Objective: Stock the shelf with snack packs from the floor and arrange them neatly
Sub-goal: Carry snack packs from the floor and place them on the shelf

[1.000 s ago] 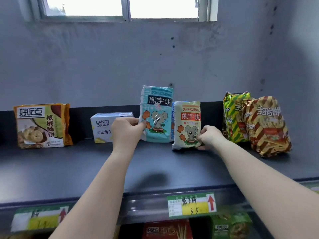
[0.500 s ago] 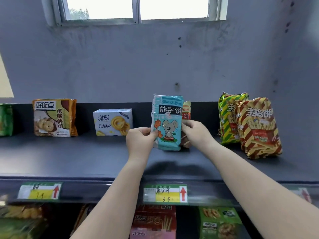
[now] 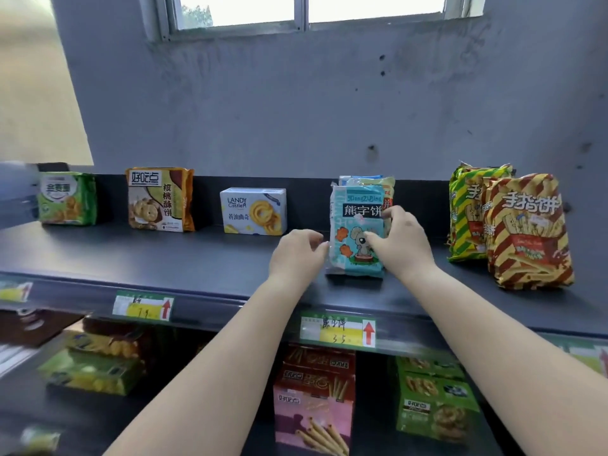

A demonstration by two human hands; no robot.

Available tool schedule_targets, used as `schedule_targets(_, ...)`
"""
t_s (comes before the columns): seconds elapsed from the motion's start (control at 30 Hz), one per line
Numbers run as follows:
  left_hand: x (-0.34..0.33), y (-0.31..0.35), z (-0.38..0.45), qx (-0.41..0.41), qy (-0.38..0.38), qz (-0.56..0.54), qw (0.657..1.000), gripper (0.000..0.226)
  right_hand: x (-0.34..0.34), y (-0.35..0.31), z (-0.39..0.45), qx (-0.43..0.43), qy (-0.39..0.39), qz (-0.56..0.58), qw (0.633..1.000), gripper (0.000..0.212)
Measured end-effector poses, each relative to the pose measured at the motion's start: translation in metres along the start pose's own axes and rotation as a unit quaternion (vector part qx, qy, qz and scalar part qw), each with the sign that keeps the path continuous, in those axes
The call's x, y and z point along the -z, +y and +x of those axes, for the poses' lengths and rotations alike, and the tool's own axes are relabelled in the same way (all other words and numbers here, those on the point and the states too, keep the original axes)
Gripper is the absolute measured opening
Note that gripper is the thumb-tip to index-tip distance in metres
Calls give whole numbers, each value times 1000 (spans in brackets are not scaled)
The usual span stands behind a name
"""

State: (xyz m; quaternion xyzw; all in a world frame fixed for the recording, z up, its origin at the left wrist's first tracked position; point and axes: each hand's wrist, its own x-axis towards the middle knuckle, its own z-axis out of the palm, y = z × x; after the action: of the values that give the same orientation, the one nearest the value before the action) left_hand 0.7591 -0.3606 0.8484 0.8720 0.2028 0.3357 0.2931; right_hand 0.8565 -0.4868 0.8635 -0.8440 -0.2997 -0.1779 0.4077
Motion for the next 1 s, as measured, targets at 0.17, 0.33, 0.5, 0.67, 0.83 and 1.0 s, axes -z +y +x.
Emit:
schedule_targets(0.17,72,-32,-39,-84,155,73,982,19,-20,-63,-30,145,80,60,984,15)
schedule_targets(0.33,171,-113,-103,13,217,139,966,17,-93,-170,-92,214,-13,139,967,11)
schedule_targets(0.5,265,-201,-209,199,233,223,925,18,-195,-271,-194,265,-207,177,925,15)
schedule_targets(0.67,349,-275,-352,378,251,271,849,20,-277,-347,-318,309,-371,206,852,20)
schedule_targets(0.83,386,-326,-485,531,301,243,754,15,-340,-389,-428,300,-511,200,780,22)
schedule_targets(1.0,393,-377,-571,652,297,223,662,17,-405,-409,-502,290,-605,140,728,14)
